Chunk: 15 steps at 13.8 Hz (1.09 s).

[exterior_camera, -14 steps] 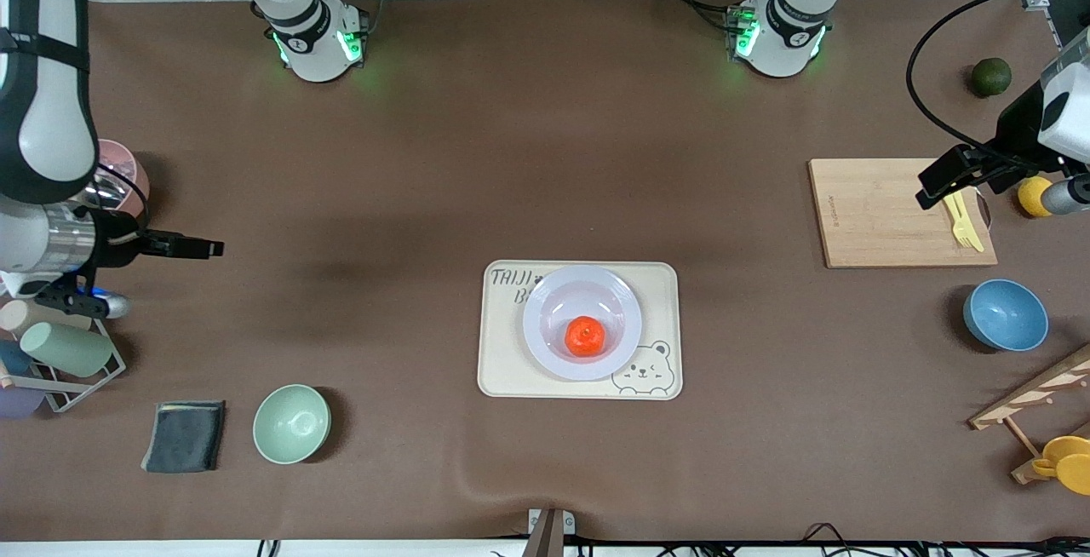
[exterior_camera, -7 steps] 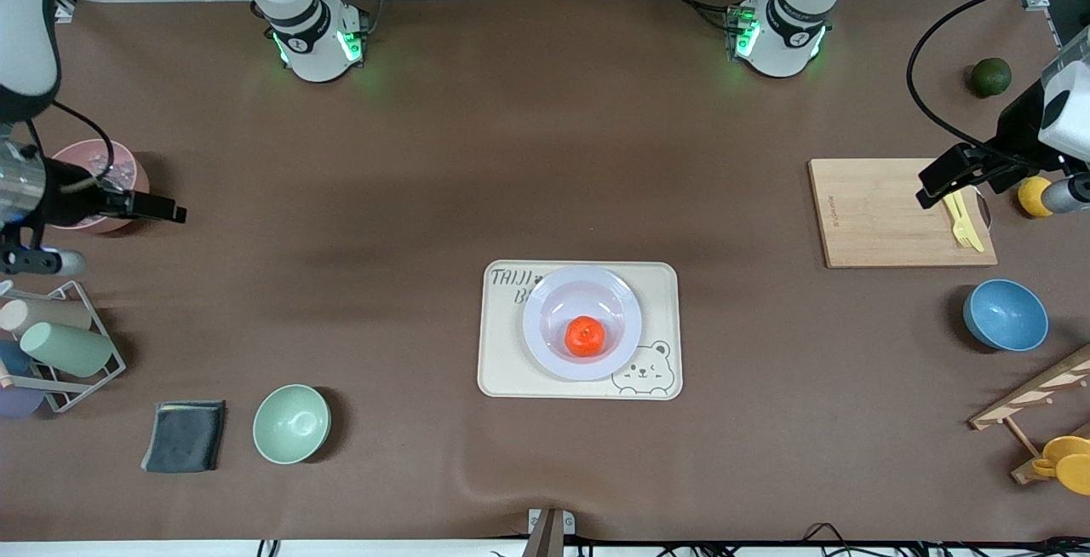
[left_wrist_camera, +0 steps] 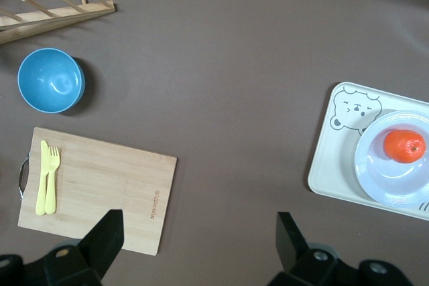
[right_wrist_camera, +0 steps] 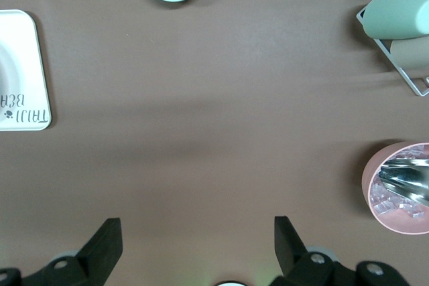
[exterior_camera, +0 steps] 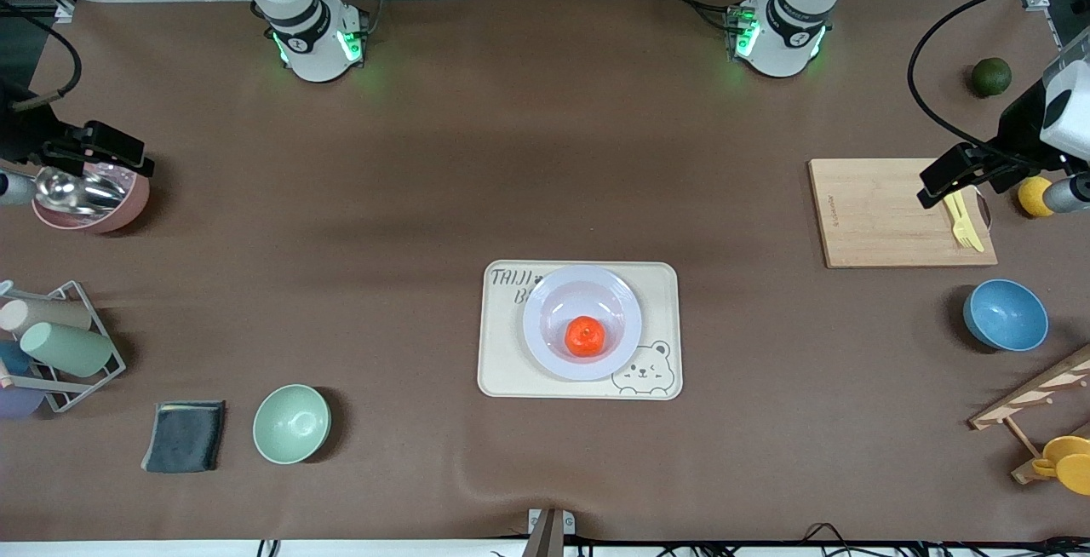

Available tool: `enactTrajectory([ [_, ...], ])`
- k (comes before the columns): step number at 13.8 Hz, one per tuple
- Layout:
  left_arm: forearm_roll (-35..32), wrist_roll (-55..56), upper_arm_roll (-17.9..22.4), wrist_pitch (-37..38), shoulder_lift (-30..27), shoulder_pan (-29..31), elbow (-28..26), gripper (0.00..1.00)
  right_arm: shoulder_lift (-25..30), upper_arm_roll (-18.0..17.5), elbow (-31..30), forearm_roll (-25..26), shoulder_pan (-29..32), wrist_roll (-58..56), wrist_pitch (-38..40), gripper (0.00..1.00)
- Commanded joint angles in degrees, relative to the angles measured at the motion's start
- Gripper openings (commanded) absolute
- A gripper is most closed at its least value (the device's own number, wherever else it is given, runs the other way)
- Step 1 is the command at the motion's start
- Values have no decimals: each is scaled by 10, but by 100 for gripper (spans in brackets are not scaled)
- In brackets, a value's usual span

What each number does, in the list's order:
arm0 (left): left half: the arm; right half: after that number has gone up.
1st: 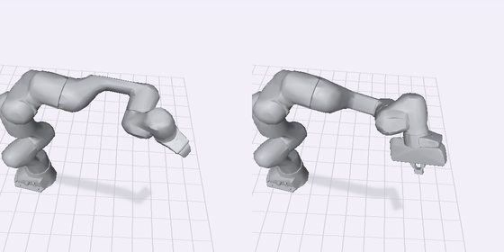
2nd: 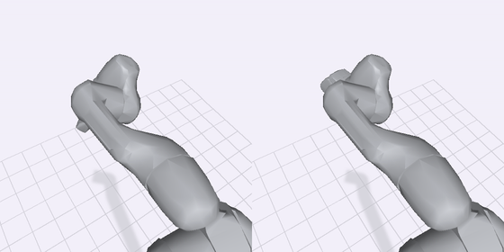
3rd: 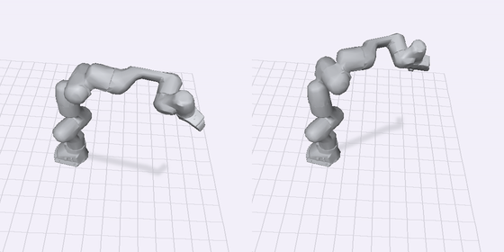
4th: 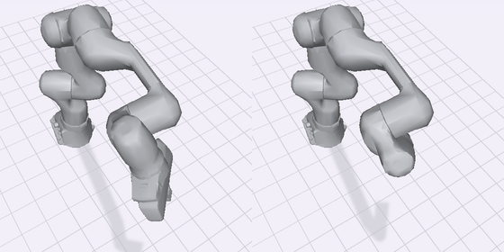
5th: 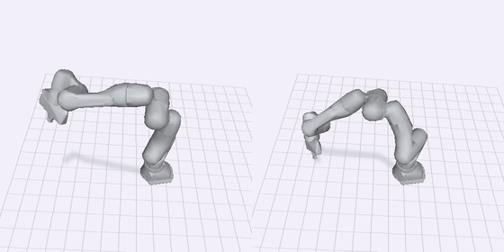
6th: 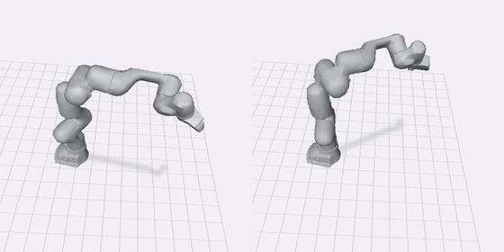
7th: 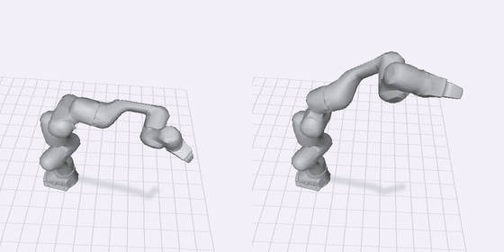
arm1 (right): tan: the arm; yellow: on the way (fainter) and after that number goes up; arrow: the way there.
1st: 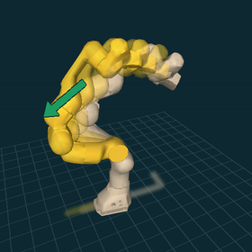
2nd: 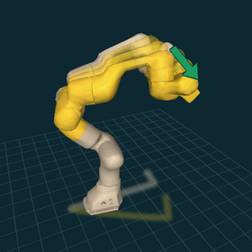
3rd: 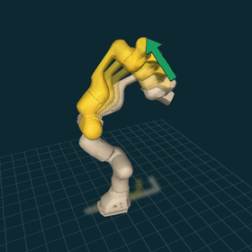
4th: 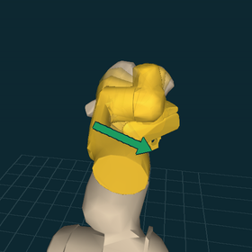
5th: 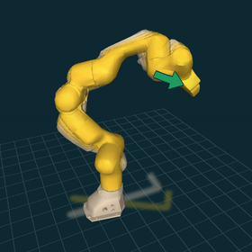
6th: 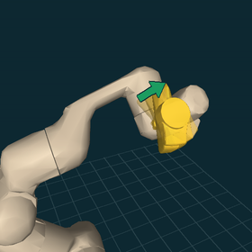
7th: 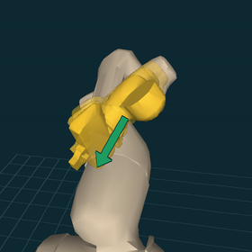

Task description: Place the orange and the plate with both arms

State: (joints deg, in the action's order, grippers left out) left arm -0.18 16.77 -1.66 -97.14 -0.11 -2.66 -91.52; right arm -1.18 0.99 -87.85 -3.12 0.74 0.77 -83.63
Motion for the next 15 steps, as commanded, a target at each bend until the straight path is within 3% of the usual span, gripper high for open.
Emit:
enactTrajectory([
  [1, 16, -22, 2, 5, -8, 5, 1, 100, 21, -11, -3, 29, -2, 4, -2, 100],
  [3, 32, -21, 2, 5, -10, 11, 0, 100, 22, -12, 0, 47, -7, 3, -16, 100],
  [11, 37, -23, -3, 32, -31, 15, -5, 100, 23, -11, 0, 41, -3, 5, -14, 100],
  [15, 32, -77, -2, 58, -32, 15, -2, 100, 23, -9, 0, 41, -3, 5, -14, 100],
])
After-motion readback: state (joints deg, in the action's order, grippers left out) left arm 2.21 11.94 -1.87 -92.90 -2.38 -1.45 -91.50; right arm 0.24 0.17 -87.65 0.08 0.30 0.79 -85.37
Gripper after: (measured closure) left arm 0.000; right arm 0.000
